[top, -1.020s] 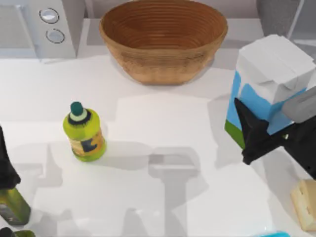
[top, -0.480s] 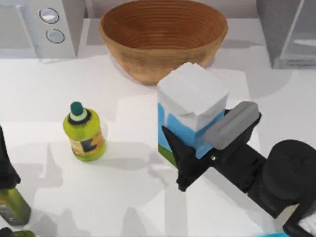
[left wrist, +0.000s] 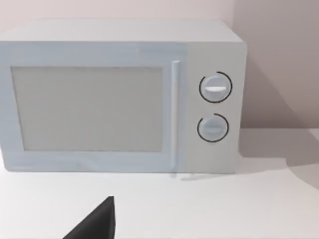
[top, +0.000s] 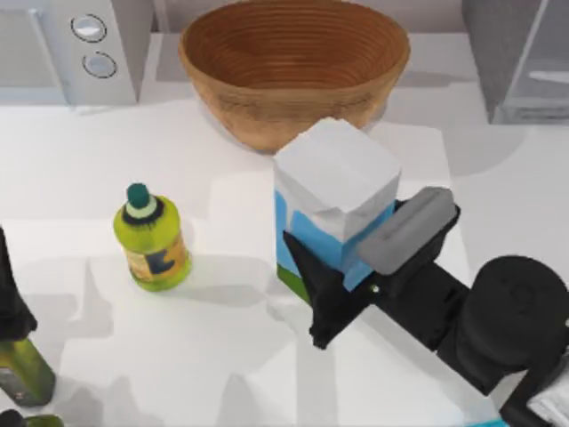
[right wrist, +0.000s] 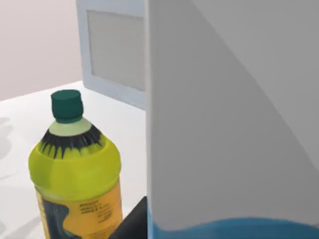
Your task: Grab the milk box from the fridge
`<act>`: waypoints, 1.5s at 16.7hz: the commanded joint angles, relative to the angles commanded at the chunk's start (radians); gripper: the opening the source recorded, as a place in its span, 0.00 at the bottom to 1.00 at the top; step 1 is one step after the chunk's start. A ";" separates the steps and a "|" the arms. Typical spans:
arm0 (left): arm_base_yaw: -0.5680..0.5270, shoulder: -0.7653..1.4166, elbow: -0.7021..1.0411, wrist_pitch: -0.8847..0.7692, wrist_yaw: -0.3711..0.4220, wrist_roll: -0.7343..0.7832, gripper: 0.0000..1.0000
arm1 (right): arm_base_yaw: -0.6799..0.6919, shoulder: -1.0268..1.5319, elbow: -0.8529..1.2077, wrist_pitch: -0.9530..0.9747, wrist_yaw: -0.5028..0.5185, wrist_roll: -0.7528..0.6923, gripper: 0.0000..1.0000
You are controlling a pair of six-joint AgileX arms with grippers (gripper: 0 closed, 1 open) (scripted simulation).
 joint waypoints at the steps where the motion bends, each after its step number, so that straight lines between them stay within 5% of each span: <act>1: 0.000 0.000 0.000 0.000 0.000 0.000 1.00 | 0.000 0.021 0.011 0.004 0.000 -0.002 0.00; 14: 0.000 0.000 0.000 0.000 0.000 0.000 1.00 | -0.006 0.289 0.212 0.087 -0.003 -0.001 0.00; 25: 0.000 0.000 0.000 0.000 0.000 0.000 1.00 | -0.006 0.289 0.212 0.087 -0.003 -0.001 0.83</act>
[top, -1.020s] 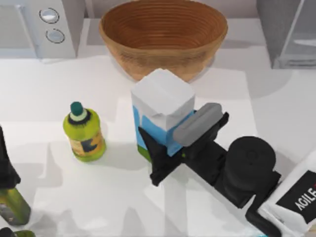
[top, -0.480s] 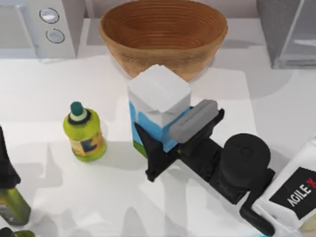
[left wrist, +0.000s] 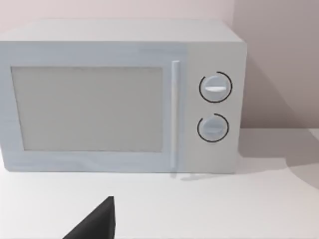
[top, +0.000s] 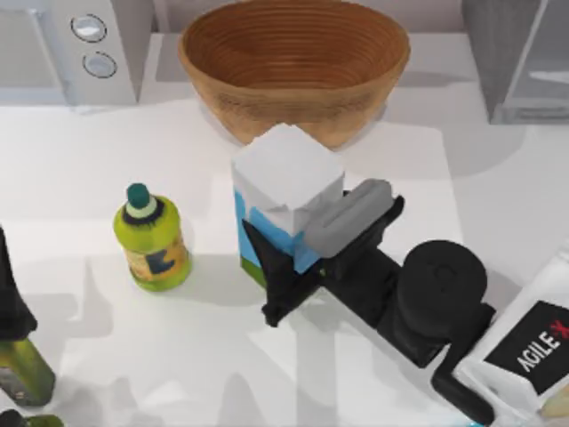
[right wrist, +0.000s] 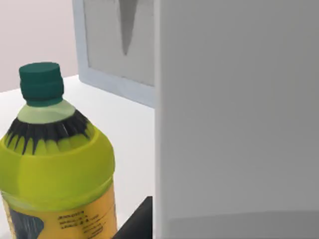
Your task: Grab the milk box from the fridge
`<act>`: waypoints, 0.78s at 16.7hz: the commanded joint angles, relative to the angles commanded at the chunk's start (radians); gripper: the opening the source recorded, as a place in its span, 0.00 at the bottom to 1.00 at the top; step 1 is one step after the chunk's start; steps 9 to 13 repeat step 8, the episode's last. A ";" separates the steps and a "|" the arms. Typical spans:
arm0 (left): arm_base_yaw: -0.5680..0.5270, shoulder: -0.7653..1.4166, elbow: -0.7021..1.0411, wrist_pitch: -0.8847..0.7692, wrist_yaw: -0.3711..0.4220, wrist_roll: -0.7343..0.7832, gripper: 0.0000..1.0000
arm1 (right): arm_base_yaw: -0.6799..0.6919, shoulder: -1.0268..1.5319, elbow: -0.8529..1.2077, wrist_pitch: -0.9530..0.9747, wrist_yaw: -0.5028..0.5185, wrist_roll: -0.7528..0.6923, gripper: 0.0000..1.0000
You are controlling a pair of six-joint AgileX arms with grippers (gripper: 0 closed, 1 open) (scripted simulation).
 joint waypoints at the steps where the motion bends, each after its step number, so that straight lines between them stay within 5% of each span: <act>1: 0.000 0.000 0.000 0.000 0.000 0.000 1.00 | 0.000 0.000 0.000 0.000 0.000 0.000 0.90; 3: 0.000 0.000 0.000 0.000 0.000 0.000 1.00 | 0.000 0.000 0.000 0.000 0.000 0.000 1.00; 13: 0.000 0.000 0.000 0.000 0.000 0.000 1.00 | 0.000 0.000 0.000 0.000 0.000 0.000 1.00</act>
